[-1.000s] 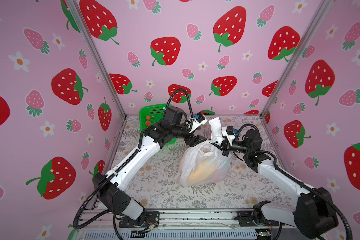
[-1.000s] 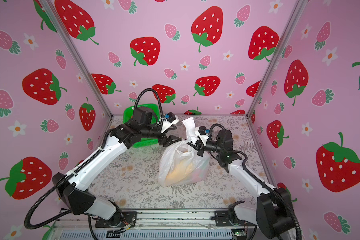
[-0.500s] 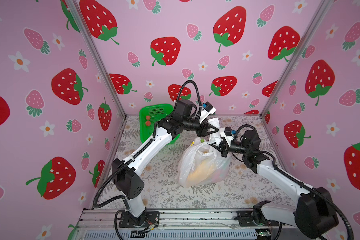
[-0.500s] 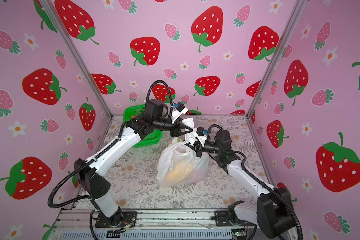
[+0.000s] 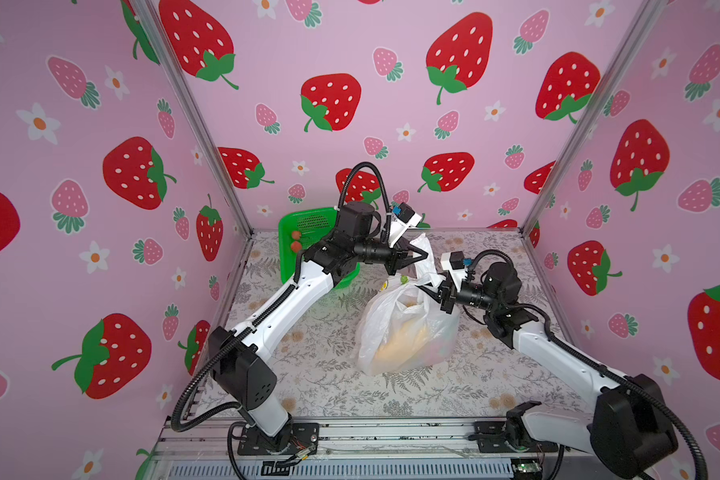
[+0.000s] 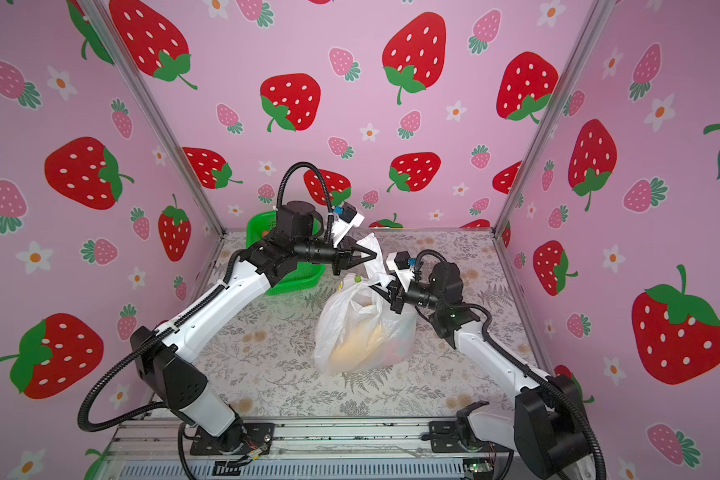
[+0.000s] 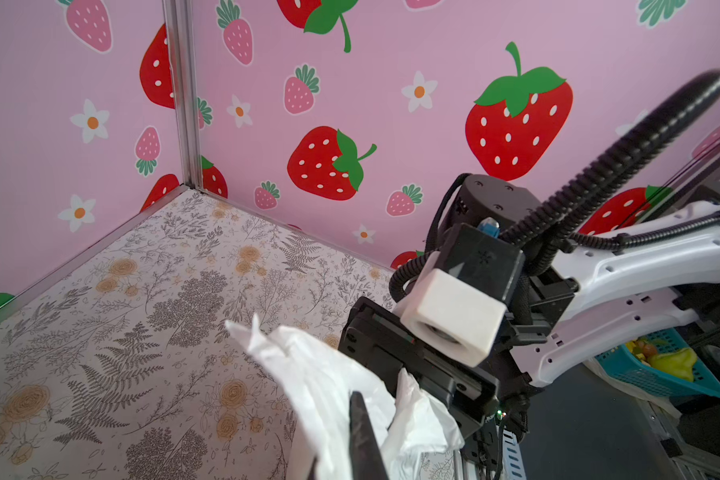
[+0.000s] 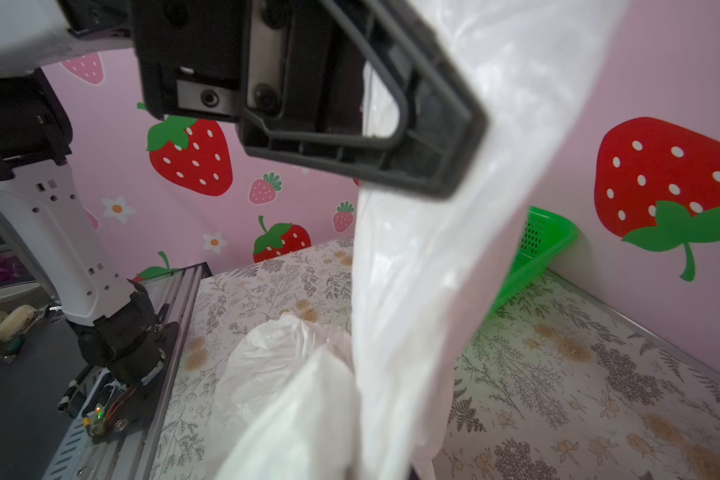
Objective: Place the fake fruits into the plastic bag and tie a complex knot
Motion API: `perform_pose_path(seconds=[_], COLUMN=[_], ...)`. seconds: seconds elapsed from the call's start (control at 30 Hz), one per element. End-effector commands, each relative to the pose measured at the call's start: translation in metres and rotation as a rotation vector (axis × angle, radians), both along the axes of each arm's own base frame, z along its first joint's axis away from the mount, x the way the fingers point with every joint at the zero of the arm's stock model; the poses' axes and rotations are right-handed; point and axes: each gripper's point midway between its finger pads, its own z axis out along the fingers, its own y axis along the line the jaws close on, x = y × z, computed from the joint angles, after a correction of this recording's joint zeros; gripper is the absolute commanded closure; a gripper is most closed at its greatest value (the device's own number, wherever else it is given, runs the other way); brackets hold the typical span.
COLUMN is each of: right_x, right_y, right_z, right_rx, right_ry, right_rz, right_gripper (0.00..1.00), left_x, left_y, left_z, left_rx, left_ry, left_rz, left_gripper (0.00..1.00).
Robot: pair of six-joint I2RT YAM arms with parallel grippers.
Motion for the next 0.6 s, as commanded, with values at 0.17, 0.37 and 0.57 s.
perform_pose_path(seconds=[0.17, 0.37, 0.57], right_x=[0.003, 0.008, 0.022], right_y=[-0.005, -0.007, -0.009], right_z=[0.000, 0.002, -0.006], right_rx=[0.024, 0.034, 0.042], right_ry=[0.036, 0.063, 0.153], right_rz=[-0.019, -0.038, -0.080], right_gripper=[0.87, 0.91, 0.97], left_x=[0.001, -0.001, -0.006], left_y=[0.011, 0.015, 0.024], left_z=[0.019, 0.020, 0.019], left_rx=[-0.056, -0.077, -0.080], left_ry=[-0.054, -0.064, -0.141], left_rz=[0.018, 0.011, 0.040], left_gripper=[1.00, 1.00, 1.00])
